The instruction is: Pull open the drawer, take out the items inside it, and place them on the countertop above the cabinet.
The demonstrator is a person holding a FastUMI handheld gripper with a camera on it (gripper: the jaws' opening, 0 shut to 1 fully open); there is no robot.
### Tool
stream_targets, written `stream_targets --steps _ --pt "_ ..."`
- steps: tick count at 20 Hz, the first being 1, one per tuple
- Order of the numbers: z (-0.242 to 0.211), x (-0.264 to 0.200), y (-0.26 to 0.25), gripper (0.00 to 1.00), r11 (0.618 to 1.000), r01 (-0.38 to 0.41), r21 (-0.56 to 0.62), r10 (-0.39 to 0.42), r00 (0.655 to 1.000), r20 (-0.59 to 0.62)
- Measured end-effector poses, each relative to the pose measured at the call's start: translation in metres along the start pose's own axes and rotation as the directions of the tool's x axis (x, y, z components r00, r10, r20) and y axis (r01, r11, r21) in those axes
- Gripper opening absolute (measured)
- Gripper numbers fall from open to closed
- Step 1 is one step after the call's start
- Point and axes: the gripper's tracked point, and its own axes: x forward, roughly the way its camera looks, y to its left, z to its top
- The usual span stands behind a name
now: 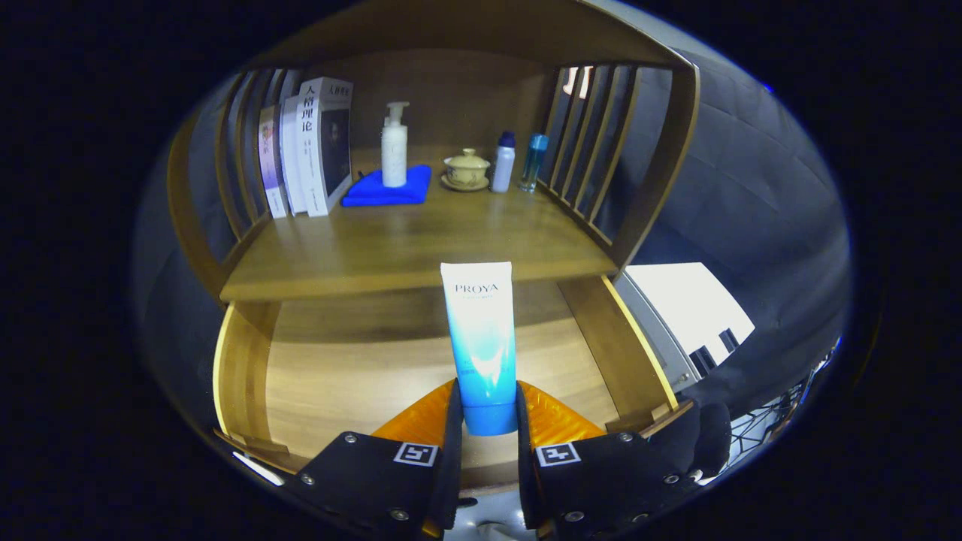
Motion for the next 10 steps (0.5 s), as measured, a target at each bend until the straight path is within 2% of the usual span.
stream_targets --steps 7,10 --pt "0.061 0.047 0.049 0.33 0.991 -0.100 -0.086 0.104 0.994 0.040" --pt "0.081 0.072 0.067 0.33 0.985 -0.118 -0.129 0.125 0.991 0.049"
